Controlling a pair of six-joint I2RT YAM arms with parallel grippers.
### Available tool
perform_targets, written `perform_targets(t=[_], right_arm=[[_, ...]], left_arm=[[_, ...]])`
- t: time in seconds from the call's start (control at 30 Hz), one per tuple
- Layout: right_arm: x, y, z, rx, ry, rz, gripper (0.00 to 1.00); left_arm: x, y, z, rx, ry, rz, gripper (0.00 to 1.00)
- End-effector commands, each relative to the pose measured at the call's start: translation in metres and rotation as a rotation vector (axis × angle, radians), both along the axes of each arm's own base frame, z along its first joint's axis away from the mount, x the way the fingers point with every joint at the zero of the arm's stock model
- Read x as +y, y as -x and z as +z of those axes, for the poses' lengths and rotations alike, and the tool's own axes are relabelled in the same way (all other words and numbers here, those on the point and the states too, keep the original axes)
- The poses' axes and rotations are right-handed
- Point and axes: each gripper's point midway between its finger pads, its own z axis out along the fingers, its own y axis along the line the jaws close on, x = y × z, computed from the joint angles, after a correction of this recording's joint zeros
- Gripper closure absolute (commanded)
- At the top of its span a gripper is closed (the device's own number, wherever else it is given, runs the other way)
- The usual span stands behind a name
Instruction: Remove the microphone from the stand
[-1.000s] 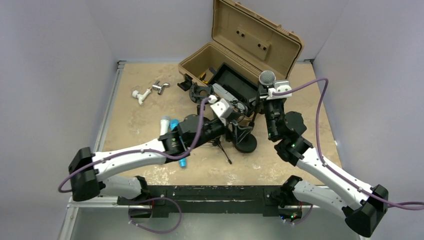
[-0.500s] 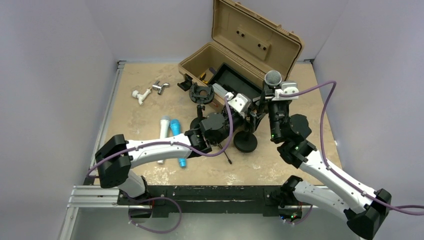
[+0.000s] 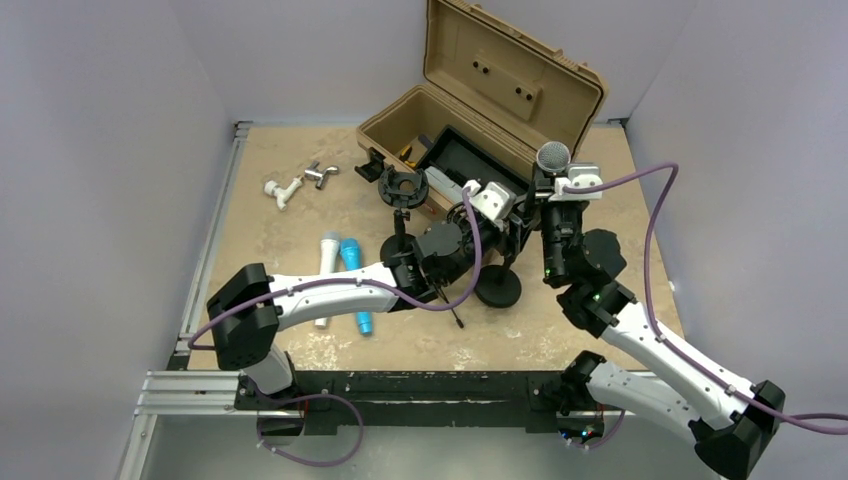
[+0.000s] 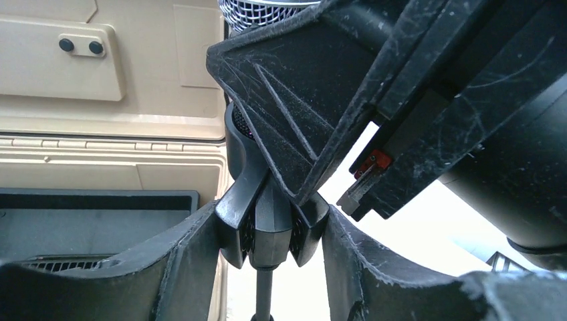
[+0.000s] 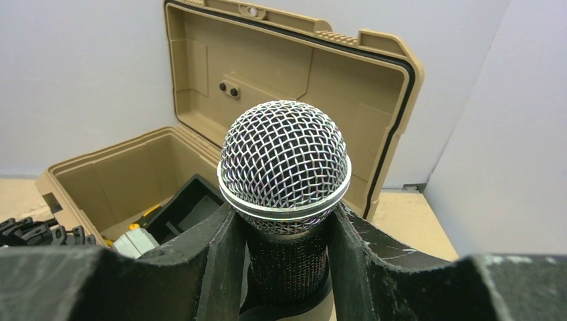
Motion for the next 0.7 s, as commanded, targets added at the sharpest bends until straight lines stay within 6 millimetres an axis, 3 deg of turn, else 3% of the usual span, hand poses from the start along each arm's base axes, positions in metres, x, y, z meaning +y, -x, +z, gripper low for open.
perform_targets(t=[0.0,0.07,0.57,0.6,0.67], right_arm=[[-0.012,0.016,0.046,-0.124,-0.144,0.002,0.89],[-0.016,0.016,0.044,-0.116,-0.15,-0.019,0.9],[-0.031,0.026,0.041,-0.13,-0.094,-0.07,0.96],[-0.031,0.025,0.038,-0.124,-0.077,-0.075,0.97],[-0.028,0.024,0.035,-0.115,-0.05,-0.078,0.97]], left_arm=[[-0.006,0.001,0.035,-0.034,0.081,-0.007,0.89],[-0.007,0.001,0.034,-0.026,0.084,-0.008,1.0],[-0.022,0.025,0.018,-0.015,0.107,-0.177,1.0],[-0.023,0.024,0.019,-0.012,0.102,-0.169,0.94],[-0.02,0.019,0.02,-0.007,0.109,-0.138,0.68]])
